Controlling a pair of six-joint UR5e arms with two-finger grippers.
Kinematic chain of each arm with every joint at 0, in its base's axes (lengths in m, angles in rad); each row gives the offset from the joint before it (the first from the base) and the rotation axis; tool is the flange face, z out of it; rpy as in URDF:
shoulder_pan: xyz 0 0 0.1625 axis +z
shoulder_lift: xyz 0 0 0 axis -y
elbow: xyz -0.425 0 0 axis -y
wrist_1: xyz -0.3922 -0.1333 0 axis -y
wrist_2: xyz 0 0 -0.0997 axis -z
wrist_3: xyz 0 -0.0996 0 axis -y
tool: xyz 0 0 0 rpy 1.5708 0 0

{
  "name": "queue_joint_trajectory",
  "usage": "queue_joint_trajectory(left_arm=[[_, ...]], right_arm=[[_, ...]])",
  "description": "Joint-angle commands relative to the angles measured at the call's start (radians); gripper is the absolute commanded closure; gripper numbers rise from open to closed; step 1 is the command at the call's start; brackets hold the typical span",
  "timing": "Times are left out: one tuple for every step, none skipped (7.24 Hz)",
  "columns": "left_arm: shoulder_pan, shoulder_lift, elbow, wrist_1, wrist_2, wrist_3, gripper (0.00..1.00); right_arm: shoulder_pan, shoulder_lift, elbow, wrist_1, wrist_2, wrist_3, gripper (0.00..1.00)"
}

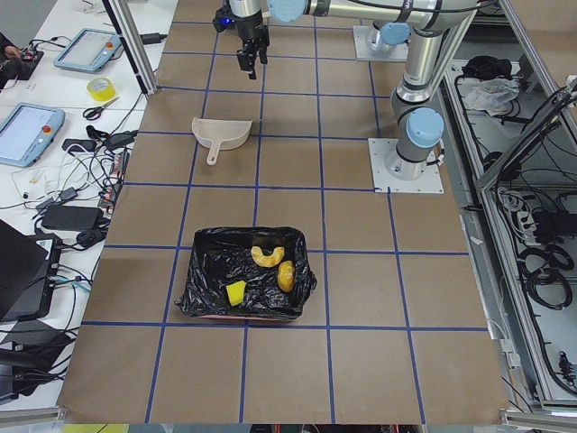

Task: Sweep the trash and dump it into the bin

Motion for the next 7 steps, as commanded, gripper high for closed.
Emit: queue_joint_trajectory(left_arm=[[0.006,0.066,-0.029,-0.026,-0.043,-0.100,0.19],[0.006,0.076,-0.033,-0.019,-0.060,-0.098,0.19],[0.000,0.051,-0.035,0.062,-0.073,-0.124,0.19],[-0.012,0.062,-0.036,0.069,-0.076,-0.214,0.15],[-0.041,0.074,-0.050,0.070,-0.073,-0.230,0.14],[-0.058,0.074,-0.055,0.070,-0.061,-0.233,0.10],[-0.058,0.080,-0.058,0.070,-0.055,-0.233,0.03]], right_arm=[[0.000,-0.001,0.000,0.000,0.000,-0.005,0.00],[-0.001,-0.001,0.000,-0.004,-0.001,-0.010,0.00],[0.000,-0.001,0.000,-0.006,0.002,-0.002,0.00],[0.000,-0.004,-0.001,-0.006,0.005,-0.007,0.00],[0.000,-0.004,-0.002,-0.006,0.004,-0.010,0.00],[0.000,-0.004,-0.002,-0.004,0.003,-0.008,0.00],[0.000,-0.002,-0.002,-0.004,0.000,-0.011,0.00]])
